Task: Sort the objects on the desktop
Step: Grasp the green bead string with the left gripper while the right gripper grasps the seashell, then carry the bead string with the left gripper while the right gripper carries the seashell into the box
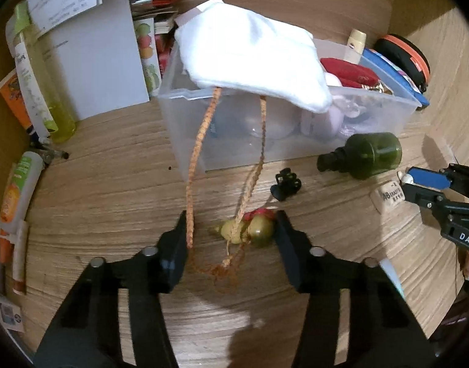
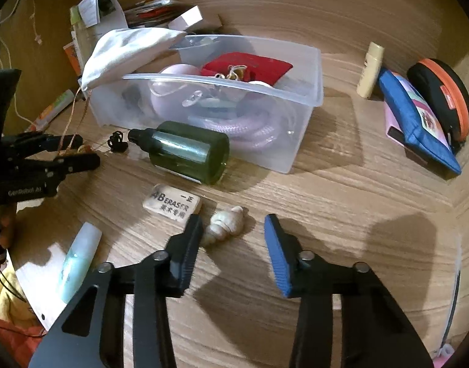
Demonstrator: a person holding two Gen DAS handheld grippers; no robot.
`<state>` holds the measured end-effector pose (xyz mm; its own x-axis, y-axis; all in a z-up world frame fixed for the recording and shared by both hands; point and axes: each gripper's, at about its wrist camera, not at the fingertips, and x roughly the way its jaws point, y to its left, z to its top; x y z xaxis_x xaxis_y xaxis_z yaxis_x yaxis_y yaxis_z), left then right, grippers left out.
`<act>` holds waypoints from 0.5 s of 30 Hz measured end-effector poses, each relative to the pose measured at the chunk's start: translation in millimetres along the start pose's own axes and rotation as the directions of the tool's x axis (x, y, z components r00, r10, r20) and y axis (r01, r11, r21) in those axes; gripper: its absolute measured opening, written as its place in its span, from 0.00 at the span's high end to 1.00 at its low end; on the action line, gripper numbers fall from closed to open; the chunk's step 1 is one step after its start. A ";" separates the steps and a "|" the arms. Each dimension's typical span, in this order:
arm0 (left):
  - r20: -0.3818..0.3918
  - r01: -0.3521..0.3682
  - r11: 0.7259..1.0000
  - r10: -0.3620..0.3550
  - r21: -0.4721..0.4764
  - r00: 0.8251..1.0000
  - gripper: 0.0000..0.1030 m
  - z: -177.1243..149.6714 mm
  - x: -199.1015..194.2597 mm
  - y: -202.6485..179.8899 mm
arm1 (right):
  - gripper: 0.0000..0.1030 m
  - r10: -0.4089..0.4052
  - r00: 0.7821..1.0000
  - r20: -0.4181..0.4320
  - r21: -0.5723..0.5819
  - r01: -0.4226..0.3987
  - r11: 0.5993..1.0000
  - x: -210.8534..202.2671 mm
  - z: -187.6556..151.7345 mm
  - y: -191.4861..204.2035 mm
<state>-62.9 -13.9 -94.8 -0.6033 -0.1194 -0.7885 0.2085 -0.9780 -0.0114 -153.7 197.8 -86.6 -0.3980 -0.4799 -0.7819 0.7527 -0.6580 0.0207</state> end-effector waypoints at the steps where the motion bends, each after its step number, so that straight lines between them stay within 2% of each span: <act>1: 0.003 -0.006 1.000 0.006 0.001 1.000 0.59 -0.3 -0.2 0.2 | 0.75 0.000 1.000 0.001 0.001 0.000 1.000 0.6 0.9 -0.8; 2: 0.004 -0.003 1.000 0.003 0.000 1.000 0.59 -1.0 -0.8 0.6 | 0.81 0.005 1.000 0.001 0.007 -0.005 1.000 1.0 1.9 -2.1; 6: 0.015 0.019 1.000 -0.019 -0.021 1.000 0.59 -2.7 -5.1 6.6 | 0.81 0.036 0.999 0.010 0.034 -0.036 0.999 -1.0 0.3 -6.5; 15: 0.082 0.071 0.987 -0.059 -0.145 0.995 0.59 -5.9 -25.0 32.5 | 0.81 0.111 0.992 0.067 0.130 -0.119 0.984 -18.4 -4.4 -23.4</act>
<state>-36.5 -41.8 -79.0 -0.6757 -0.0749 -0.7333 0.2744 -0.9489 -0.1559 -161.7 224.5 -75.4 -0.3465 -0.5878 -0.7310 0.7203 -0.6660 0.1941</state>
